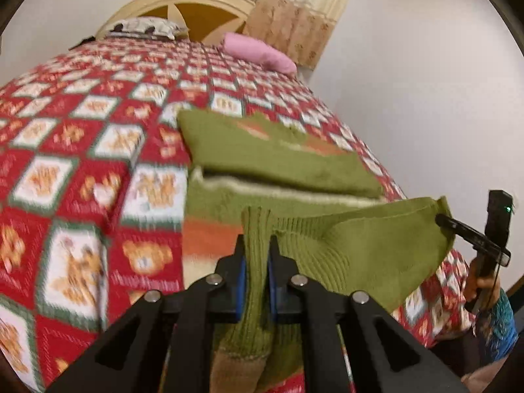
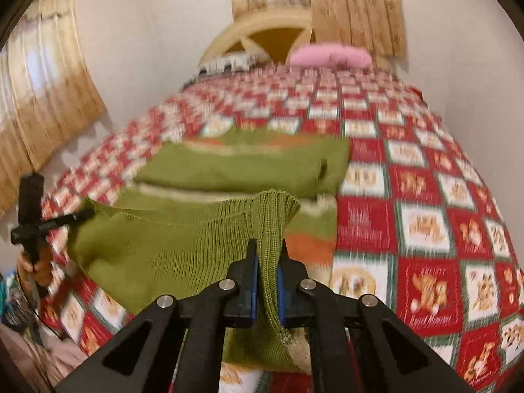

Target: Fold small clothes

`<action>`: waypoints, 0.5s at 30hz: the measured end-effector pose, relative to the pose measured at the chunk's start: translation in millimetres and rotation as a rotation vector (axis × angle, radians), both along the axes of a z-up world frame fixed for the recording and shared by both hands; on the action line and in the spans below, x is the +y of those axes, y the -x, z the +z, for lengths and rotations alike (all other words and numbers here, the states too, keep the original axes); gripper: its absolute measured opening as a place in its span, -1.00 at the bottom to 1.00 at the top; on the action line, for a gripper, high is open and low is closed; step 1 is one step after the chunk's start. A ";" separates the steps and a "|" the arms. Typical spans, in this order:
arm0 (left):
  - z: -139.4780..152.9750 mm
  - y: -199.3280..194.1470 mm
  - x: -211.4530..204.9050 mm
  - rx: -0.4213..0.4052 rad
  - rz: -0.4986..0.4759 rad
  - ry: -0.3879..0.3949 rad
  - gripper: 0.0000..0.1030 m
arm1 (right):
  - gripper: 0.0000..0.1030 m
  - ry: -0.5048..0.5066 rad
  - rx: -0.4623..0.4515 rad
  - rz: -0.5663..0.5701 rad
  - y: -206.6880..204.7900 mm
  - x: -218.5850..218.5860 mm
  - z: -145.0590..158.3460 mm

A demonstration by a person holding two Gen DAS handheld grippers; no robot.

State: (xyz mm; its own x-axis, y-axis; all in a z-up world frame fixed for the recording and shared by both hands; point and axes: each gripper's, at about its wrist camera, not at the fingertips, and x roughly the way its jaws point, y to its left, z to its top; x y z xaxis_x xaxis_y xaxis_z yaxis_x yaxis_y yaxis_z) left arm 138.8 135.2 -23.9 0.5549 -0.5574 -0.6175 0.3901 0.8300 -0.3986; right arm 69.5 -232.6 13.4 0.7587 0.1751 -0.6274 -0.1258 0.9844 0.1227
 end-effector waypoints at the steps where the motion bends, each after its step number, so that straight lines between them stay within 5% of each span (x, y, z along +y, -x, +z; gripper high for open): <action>1: 6.6 -9.8 0.1 -0.004 0.007 0.020 -0.78 | -0.84 0.004 -0.021 -0.007 -6.1 0.4 6.3; 15: 37.5 -141.6 -27.5 0.002 0.145 0.019 -0.79 | -0.84 0.072 -0.077 -0.131 -141.6 5.0 34.4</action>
